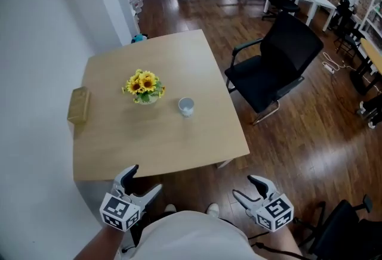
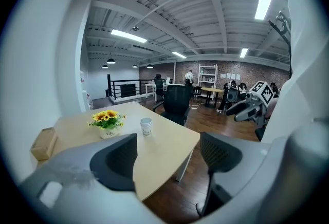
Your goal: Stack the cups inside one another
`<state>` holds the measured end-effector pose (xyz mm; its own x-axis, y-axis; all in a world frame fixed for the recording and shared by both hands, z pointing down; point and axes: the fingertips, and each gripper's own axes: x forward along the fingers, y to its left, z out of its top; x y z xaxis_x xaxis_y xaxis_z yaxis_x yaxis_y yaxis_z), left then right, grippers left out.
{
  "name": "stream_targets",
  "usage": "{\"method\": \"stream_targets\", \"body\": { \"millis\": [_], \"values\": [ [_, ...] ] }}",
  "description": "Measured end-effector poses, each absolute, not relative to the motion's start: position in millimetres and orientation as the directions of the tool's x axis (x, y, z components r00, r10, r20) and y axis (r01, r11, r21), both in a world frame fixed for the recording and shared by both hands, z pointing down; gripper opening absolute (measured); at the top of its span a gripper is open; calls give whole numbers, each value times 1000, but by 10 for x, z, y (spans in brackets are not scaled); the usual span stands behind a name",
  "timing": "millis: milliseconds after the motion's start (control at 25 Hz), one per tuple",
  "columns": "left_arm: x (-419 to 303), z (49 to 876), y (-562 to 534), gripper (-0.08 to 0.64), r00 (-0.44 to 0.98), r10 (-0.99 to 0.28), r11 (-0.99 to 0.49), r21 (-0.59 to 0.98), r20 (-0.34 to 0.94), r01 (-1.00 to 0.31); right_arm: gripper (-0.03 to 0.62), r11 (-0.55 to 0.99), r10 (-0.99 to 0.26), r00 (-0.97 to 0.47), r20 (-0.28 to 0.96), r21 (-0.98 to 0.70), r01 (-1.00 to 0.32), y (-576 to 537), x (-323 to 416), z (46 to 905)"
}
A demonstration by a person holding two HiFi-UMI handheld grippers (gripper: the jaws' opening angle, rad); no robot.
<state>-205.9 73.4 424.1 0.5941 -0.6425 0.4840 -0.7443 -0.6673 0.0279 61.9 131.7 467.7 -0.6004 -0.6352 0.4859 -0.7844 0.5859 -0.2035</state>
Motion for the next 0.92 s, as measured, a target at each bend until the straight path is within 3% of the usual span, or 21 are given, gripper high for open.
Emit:
{"method": "stream_targets", "body": {
  "millis": [920],
  "values": [
    [-3868,4580,1020,403,613,-634,-672,58,471,-738,272,585,-622,-527,579,-104,-805,1662,-1203,4724]
  ]
}}
